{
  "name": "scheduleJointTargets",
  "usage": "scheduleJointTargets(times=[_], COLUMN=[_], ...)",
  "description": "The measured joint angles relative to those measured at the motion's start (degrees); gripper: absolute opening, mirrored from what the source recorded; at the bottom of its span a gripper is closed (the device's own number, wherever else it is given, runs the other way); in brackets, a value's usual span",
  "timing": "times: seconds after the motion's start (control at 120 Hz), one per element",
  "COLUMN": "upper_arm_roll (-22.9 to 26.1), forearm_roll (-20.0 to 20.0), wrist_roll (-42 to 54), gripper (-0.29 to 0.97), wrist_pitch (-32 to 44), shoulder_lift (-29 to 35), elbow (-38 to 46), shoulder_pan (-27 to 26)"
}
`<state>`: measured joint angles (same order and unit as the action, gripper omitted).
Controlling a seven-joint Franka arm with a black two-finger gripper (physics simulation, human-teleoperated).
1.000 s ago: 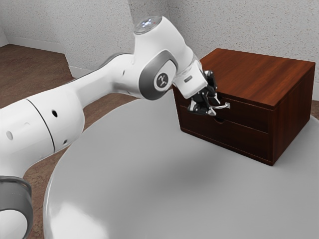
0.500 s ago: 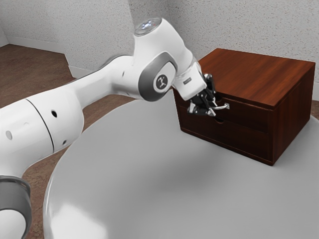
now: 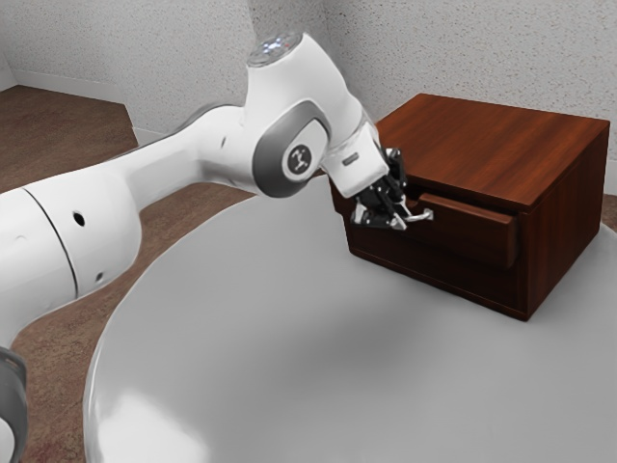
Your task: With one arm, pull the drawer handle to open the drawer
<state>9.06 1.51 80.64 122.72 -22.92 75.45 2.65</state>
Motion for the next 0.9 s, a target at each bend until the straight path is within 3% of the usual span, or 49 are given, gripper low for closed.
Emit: scheduleJointTargets(times=[0.9], upper_arm_roll=[-1.09], forearm_roll=[0.8], wrist_roll=[-0.57], gripper=[-0.01], wrist_pitch=[2.44], shoulder_lift=[8.69], elbow=[11.83], shoulder_pan=[0.59])
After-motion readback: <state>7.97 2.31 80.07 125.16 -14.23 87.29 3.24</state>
